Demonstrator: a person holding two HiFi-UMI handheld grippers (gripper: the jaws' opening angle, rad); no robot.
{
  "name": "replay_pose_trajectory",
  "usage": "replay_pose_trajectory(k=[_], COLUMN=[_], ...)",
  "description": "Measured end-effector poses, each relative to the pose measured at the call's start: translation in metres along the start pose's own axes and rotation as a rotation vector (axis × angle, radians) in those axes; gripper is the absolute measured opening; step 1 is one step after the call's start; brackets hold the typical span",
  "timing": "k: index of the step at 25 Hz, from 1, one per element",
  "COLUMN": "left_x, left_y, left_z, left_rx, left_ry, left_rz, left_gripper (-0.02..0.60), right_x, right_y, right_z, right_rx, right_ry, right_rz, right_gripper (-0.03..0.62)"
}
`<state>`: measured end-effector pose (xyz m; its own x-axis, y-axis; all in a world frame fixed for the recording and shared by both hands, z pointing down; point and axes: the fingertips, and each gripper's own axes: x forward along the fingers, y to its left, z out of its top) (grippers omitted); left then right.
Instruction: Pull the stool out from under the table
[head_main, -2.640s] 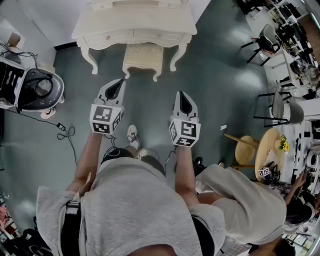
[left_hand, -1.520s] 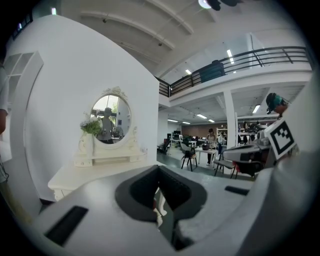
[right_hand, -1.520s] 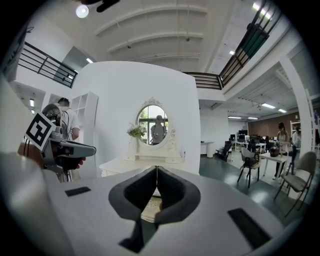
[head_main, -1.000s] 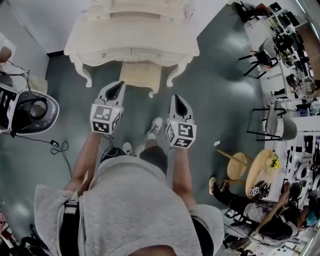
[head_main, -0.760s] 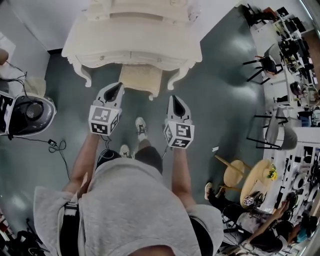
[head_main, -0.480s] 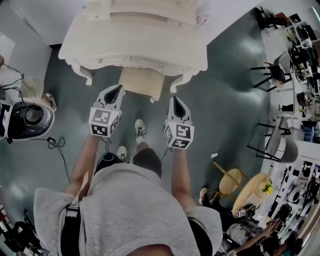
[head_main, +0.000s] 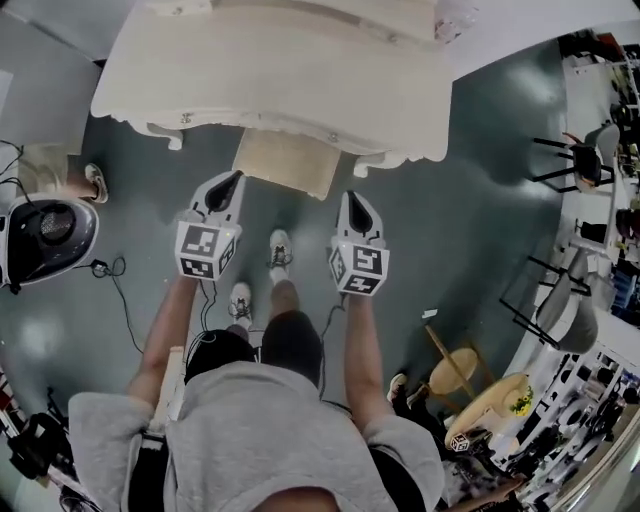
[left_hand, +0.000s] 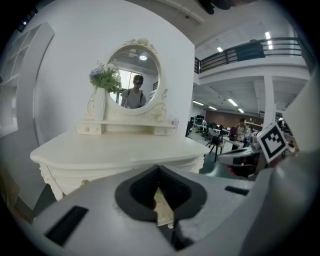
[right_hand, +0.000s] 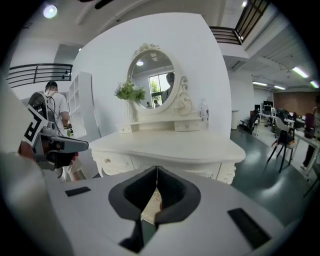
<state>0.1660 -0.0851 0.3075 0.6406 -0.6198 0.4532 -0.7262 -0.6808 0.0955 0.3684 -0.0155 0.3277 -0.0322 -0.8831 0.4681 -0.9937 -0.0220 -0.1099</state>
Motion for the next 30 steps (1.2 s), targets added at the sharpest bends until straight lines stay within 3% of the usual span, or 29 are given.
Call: replay_pose_trajectory(k=[12,17,27,30], left_x=[0.097,0.131,0.169,0.177], left_y=[0.051,0.069,0.091,0.101], left_z=[-0.098,-0.146,-0.21,-0.23], left_rx=[-0.058,-0.053,-0.082,-0.119], left_ry=[0.118,0.155,0.205,0.239], left_rz=[0.063,0.051,0.061,0.045], left_gripper=[0.002,0.002,0.003,0.05], right_x=[0.112,0.154,0.195,0.201], right_y=[-0.034,-0.038,-0.058,-0.059], right_z=[-0.105,-0.148,-0.2,-0.215], right_rx=[0.056,0.069,0.12,0.151], right_ry=[0.157,0.18,0.204,0.223], right_rz=[0.029,0.035,0.041,0.062], right_gripper=[0.014,0.014,0.015,0.016])
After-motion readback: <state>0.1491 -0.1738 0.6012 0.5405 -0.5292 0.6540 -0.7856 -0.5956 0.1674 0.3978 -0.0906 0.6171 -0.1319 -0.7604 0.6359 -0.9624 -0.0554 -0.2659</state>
